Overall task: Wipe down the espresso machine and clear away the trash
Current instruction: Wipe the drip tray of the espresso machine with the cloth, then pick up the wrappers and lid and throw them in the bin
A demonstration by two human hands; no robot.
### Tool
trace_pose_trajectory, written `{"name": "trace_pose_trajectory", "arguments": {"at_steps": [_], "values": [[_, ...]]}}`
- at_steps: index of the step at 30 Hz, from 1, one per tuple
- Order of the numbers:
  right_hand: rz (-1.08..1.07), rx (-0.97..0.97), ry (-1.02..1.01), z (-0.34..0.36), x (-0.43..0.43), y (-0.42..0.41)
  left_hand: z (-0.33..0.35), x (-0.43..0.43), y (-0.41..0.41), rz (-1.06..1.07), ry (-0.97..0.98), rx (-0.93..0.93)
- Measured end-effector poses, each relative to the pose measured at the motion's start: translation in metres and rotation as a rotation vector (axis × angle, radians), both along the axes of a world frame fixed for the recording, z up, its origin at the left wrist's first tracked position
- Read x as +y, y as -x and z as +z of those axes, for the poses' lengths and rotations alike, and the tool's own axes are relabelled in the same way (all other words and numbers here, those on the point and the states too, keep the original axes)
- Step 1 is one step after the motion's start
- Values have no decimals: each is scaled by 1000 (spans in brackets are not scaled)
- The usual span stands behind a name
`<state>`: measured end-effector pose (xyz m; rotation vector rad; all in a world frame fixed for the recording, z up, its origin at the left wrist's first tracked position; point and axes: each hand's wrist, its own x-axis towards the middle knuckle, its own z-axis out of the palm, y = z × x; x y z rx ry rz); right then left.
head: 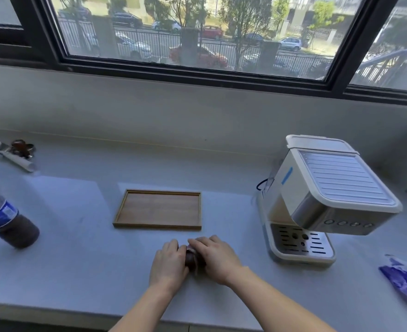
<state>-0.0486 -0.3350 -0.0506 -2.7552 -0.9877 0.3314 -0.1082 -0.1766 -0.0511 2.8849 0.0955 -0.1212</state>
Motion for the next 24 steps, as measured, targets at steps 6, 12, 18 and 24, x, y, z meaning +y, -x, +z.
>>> {"name": "trace_pose_trajectory", "arguments": {"at_steps": [6, 12, 18, 24], "values": [[-35, 63, -27, -5, 0, 1, 5, -1, -3, -5, -27, 79], [-110, 120, -34, 8, -10, 6, 16, 2, 3, -1, -30, 128], [-222, 94, -57, 27, -29, 12, 40, -7, 8, 1, -68, 79], [-293, 41, -32, 50, -52, 25, 64, -30, 7, -39, -131, 25]]}}
